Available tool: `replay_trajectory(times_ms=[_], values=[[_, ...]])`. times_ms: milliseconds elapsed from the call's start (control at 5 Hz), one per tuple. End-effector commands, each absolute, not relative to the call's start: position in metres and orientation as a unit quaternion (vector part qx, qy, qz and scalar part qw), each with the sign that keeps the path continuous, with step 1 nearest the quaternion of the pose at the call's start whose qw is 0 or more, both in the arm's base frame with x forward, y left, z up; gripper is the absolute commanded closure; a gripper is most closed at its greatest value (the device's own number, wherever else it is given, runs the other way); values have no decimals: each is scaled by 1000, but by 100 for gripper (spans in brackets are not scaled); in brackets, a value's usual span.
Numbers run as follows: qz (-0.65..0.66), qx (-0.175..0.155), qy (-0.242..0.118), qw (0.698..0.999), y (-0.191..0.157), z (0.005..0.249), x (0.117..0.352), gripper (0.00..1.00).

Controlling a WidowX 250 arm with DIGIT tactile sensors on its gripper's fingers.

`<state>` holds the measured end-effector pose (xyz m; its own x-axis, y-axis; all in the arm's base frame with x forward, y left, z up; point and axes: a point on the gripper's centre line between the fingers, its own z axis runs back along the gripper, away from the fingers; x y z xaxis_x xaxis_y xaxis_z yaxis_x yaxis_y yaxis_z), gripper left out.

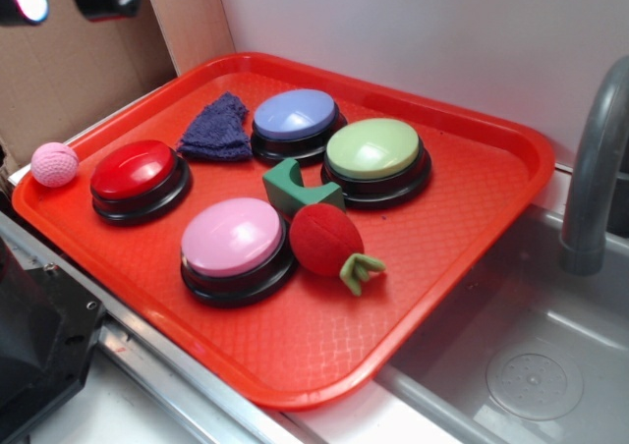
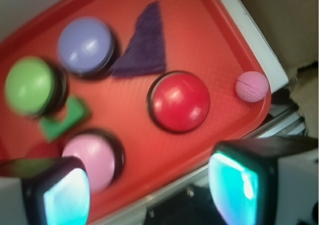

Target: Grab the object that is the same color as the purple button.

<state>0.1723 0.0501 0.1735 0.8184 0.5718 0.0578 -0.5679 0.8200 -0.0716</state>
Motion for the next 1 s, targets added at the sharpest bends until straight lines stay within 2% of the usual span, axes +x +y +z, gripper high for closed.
replay_trajectory(times_ms=[0,200,600,800], values=[[449,-28,-56,891,100,134,215,0],[496,-41,-64,865,114,113,232,0],[537,-47,-64,840,119,83,252,0],[542,-52,-63,837,120,62,268,0]])
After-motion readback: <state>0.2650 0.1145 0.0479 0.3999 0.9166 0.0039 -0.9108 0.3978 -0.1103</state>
